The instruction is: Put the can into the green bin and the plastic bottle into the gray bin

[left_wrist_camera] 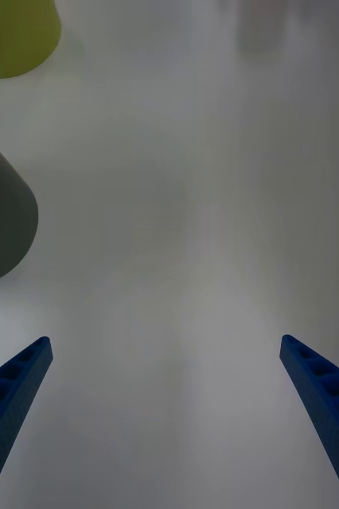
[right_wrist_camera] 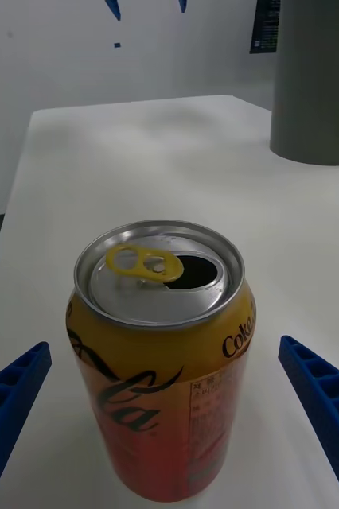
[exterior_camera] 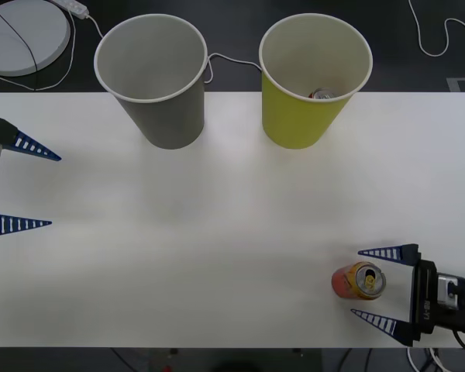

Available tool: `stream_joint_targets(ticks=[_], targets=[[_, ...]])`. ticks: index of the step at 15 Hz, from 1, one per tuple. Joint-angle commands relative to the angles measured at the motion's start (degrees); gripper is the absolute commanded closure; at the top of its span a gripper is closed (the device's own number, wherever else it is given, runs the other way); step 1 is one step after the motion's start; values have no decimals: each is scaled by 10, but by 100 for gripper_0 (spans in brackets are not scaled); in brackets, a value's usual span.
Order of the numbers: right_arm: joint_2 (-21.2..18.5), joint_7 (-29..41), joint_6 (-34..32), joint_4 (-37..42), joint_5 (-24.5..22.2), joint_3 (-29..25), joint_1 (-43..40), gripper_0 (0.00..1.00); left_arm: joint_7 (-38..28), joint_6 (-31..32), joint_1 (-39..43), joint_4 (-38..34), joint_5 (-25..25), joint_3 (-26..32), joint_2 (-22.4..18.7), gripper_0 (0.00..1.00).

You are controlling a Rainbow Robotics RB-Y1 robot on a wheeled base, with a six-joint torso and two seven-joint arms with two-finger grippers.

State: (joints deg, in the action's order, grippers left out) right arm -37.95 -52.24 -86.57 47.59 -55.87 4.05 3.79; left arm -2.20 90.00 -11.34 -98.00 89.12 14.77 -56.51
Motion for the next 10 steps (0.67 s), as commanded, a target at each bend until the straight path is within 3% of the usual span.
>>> stream_joint_targets(ticks=[1,8,9,10], targets=[[12,-1,7,0,-8,0,4,0,0,0,0,0,0,0,0,0],[25,-4,8,0,-14,0,6,0,0,0,0,0,0,0,0,0],[26,-7,8,0,-15,0,6,26,0,0,0,0,0,0,0,0],[26,-7,8,0,-16,0,6,97,0,0,0,0,0,0,0,0]])
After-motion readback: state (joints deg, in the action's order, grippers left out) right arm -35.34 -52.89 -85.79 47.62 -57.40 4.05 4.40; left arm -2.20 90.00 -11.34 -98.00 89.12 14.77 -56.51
